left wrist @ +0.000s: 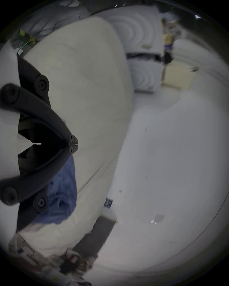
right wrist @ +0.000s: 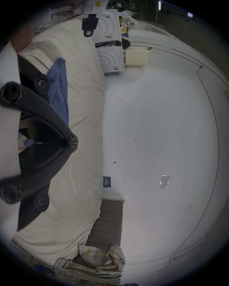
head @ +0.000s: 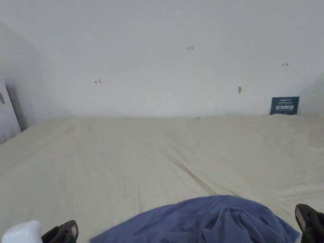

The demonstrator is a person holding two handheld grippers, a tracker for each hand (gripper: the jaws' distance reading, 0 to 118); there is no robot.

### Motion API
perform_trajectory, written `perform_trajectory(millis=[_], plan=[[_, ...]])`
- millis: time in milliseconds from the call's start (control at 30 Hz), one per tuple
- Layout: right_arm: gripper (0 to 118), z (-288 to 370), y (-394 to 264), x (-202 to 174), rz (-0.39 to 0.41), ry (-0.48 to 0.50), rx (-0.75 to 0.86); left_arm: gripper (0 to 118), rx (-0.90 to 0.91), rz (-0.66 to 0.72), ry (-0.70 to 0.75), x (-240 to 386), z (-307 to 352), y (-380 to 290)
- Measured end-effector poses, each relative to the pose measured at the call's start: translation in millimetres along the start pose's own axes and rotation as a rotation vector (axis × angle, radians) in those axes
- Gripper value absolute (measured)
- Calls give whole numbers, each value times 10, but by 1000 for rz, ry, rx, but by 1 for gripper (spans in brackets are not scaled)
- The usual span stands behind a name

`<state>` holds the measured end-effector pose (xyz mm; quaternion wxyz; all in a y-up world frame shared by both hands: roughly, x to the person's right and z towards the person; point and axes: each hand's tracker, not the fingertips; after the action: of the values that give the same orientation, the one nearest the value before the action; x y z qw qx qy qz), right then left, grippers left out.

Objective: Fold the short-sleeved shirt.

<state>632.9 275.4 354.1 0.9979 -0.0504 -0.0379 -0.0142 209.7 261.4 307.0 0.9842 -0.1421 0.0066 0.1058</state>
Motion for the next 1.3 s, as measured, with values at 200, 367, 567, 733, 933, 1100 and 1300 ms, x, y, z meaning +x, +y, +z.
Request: perform_trajectory(millis=[200, 367, 567, 733, 933, 1100, 1300], plan=[[0, 33, 48, -78, 13, -3, 19, 0, 32, -34, -15, -73, 48, -19], [0, 27, 76, -95, 17, -9, 14, 0, 58, -74, -39, 14, 75, -12], [0, 32, 195, -164, 7, 9, -17, 0, -33, -91, -33, 172, -89, 480], [0, -98, 243, -148, 7, 46, -53, 0, -600, 10, -198, 82, -1175, 664], [0, -76, 237, -273, 11, 119, -127, 93, -716, 57, -133, -123, -2070, 195], [0, -218, 108, -264, 68, 128, -172, 115, -761, 72, -16, -197, -2318, 22], [0, -285, 26, -202, 30, 131, -212, 115, -816, -94, 30, -12, -2500, -276]])
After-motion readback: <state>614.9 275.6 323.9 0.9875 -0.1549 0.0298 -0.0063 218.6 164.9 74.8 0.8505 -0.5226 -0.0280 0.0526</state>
